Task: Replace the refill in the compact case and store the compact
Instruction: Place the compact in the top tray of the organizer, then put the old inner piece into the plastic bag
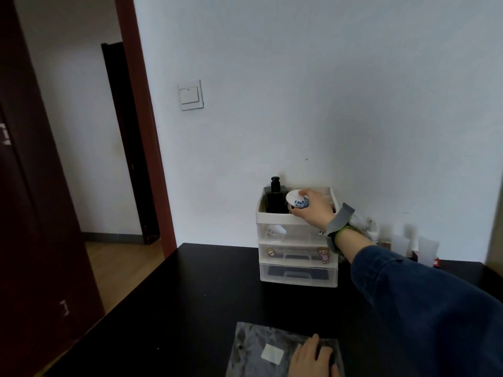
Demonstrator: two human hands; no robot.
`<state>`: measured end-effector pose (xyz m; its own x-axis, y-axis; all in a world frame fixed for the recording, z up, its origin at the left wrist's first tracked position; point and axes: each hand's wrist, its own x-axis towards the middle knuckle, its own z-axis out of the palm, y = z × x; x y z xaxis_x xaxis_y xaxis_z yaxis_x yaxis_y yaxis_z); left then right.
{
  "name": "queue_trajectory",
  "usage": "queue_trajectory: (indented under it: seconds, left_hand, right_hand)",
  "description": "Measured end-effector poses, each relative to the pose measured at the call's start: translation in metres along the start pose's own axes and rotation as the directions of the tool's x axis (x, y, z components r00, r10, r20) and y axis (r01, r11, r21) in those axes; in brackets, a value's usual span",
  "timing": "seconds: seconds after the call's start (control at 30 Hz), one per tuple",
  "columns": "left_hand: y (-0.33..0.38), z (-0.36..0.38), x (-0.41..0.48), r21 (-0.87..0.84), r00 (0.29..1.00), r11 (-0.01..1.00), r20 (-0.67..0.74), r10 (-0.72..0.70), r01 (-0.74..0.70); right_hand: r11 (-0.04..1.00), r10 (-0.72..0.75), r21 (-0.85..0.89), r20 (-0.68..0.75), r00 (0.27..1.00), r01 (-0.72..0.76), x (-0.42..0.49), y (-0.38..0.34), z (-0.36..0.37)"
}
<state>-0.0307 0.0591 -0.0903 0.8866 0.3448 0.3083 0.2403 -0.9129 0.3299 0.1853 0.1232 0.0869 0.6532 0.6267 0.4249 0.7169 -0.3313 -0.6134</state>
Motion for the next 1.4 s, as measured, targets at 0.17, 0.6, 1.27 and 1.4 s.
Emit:
queue_trajectory:
  seconds: [0.17,0.6,1.27,1.4]
  left_hand:
    - [-0.007,0.025,-0.002,0.103,1.0,0.995,0.001,0.013,-0.013]
    - [0.001,0.034,-0.018,-0.176,0.987,0.973,-0.024,-0.156,0.149]
    - [0.015,-0.009,-0.037,-0.101,0.958,0.963,-0.117,-0.262,0.251]
    - [0.022,-0.025,-0.038,-0.178,0.953,0.961,-0.183,-0.243,0.211]
  right_hand:
    - [1.0,-0.016,-0.016,0.03,0.999,0.016,-0.011,-0.002,-0.017]
    - [0.896,0.344,-0.44,0.622,0.703,-0.05,-0.19,0.074,-0.102]
    - [0.994,0.11,-0.017,0.35,0.93,-0.111,-0.293,0.063,-0.076]
    - [0.997,-0.03,0.073,0.391,0.92,0.001,-0.291,0.032,-0.06]
